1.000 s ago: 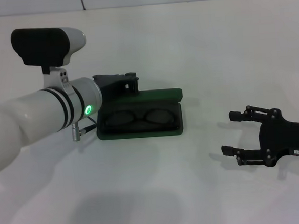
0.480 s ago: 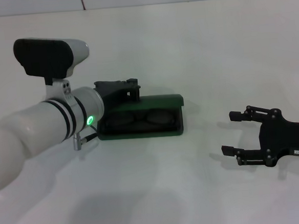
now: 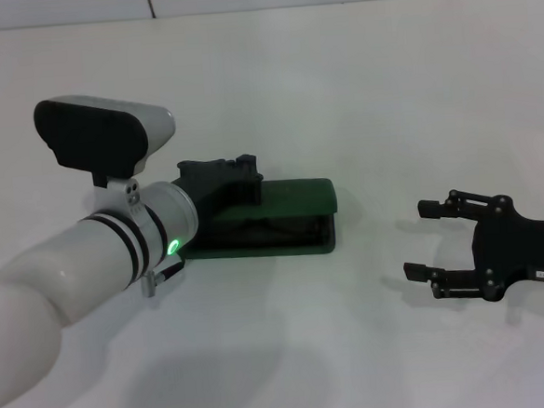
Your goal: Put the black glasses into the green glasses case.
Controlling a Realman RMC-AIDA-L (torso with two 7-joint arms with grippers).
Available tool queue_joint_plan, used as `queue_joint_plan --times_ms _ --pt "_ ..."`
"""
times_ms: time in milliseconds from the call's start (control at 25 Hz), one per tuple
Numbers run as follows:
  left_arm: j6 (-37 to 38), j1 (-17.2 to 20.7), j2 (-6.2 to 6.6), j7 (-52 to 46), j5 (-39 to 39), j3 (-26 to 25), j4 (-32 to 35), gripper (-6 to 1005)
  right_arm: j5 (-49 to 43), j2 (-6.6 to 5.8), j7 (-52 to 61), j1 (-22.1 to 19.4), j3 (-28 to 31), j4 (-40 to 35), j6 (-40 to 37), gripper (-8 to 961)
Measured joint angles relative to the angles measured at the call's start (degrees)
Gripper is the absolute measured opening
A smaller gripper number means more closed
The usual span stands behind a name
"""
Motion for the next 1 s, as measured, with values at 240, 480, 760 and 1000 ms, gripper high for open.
queue_joint_plan --times_ms 240,480,760,1000 --pt "-3.1 0.8 0.12 0.4 0.0 1.8 -0.7 -2 0.0 -0.01 0.2 0.0 -0.2 -0.2 0.0 806" --pt "-5.3 0.9 0.18 0.8 0.0 2.9 -2.2 -2 0.0 0.0 0.3 0.0 -0.2 -0.3 -0.1 806" --pt "-6.8 1.2 0.24 0.8 0.0 3.9 -2.3 -2 0.0 0.0 0.4 0.0 -0.2 -0.3 -0.2 806" --pt "-5.9 1.0 0.36 0.7 -0.5 3.9 -1.1 -1 0.0 0.0 0.4 0.1 -0.1 -0.3 -0.3 806"
